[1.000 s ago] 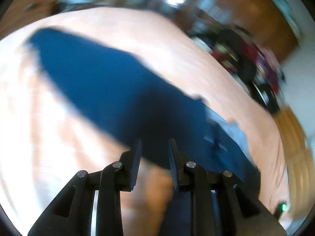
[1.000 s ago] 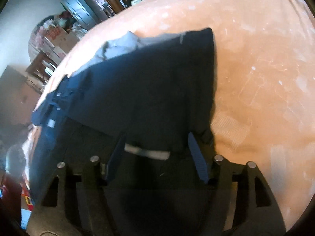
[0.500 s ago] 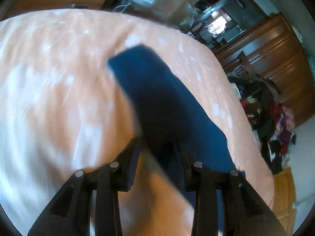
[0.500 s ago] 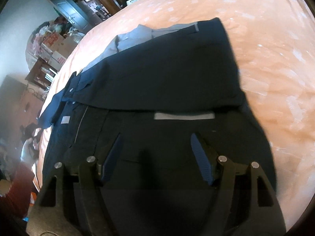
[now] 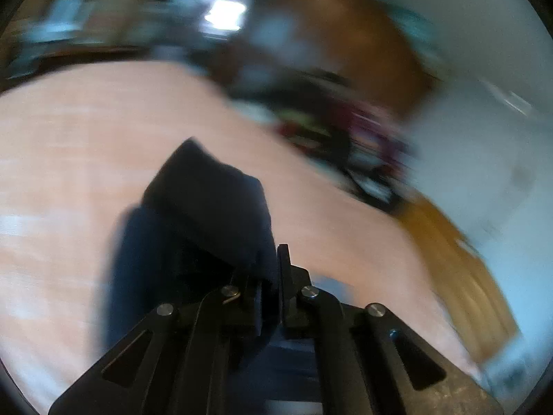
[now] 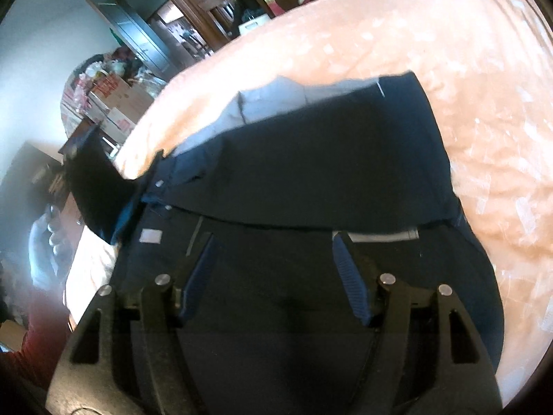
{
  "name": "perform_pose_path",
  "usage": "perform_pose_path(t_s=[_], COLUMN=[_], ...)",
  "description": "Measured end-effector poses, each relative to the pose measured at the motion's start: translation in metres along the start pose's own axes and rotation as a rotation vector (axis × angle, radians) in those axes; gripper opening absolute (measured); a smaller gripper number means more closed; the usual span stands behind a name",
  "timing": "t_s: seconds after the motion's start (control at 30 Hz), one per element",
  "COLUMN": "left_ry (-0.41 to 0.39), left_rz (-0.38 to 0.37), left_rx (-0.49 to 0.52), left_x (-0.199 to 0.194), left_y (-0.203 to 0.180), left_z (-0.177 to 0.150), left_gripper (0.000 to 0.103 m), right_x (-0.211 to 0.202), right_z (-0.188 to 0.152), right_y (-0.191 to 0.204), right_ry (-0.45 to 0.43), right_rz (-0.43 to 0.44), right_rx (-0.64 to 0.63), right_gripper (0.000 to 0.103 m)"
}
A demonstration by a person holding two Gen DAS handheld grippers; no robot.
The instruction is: Fold small clothes
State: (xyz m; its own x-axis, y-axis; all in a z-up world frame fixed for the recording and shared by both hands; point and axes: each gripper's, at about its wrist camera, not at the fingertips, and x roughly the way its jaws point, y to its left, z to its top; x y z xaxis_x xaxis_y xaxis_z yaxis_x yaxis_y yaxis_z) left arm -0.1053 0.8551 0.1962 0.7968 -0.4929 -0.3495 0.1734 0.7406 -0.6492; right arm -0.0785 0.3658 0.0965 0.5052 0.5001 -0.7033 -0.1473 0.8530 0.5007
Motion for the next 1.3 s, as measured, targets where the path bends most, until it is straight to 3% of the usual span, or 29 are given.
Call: perform_pose_path(t_s=[0.03,0.07,0.1,0.17,0.23,0.37,0.43,0.47,0.53,0.6,0.67,0.93,1.17,1.2,1.27,1.3], left_ry=[0.07,0.119,0.197,0.265,0.279,0.257,0.232,0.22,0.182,0.169,0.174,0.173,0.174,0.174,0.174,0.175], left_rz=[-0.077,-0.111,-0.144,-0.134,-0.111,0.049,0.154,0.152,0.101,0.086,0.101,0.099,0.108,0.109,0.111,0.113], left_rx=[0.033,0.038,0.039,0.063,0.054,-0.076,-0.19,-0.235,-0.353,-0.383,-0.372,-0.349,-0.337,-0.335,-0.334,-0.333], left_x=[0.026,0.042,0.061,0.072,0.062,0.023,0.001,-0.005,-0.013,-0.014,-0.01,-0.011,-0.013,-0.014,-0.013,-0.014], left_y=[-0.031,-0.044,-0.058,-0.065,-0.051,0.019,0.067,0.08,0.112,0.122,0.122,0.116,0.112,0.112,0.111,0.111], left_z=[-0.018,-0.028,-0.049,-0.075,-0.091,-0.113,-0.123,-0.136,-0.147,-0.154,-0.156,-0.155,-0.153,-0.154,-0.154,-0.154], left_gripper=[0.016,0.035,0.046,0.045,0.044,0.047,0.047,0.045,0.032,0.022,0.022,0.022,0.022,0.022,0.022,0.022], right_x=[-0.001,-0.001,-0.001,0.0,0.004,0.024,0.038,0.053,0.08,0.108,0.13,0.135,0.164,0.166,0.167,0.164], right_z=[0.0,0.001,0.001,0.001,0.002,0.017,0.025,0.033,0.045,0.054,0.06,0.058,0.069,0.069,0.068,0.069], right_y=[0.001,0.0,-0.001,-0.005,-0.013,-0.025,-0.029,-0.03,-0.028,-0.032,-0.035,-0.028,-0.011,-0.008,-0.005,-0.006], right_ry=[-0.001,0.0,0.0,0.009,0.022,0.046,0.062,0.089,0.131,0.19,0.22,0.258,0.298,0.291,0.282,0.274], right_rz=[0.009,0.022,0.031,0.045,0.06,0.112,0.156,0.199,0.232,0.257,0.222,0.171,0.244,0.256,0.256,0.26], right_rx=[0.002,0.007,0.012,0.021,0.03,0.055,0.094,0.111,0.123,0.161,0.184,0.18,0.19,0.186,0.173,0.172], right_gripper=[0.069,0.07,0.07,0.071,0.072,0.072,0.071,0.07,0.068,0.066,0.055,0.055,0.056,0.052,0.013,0.013])
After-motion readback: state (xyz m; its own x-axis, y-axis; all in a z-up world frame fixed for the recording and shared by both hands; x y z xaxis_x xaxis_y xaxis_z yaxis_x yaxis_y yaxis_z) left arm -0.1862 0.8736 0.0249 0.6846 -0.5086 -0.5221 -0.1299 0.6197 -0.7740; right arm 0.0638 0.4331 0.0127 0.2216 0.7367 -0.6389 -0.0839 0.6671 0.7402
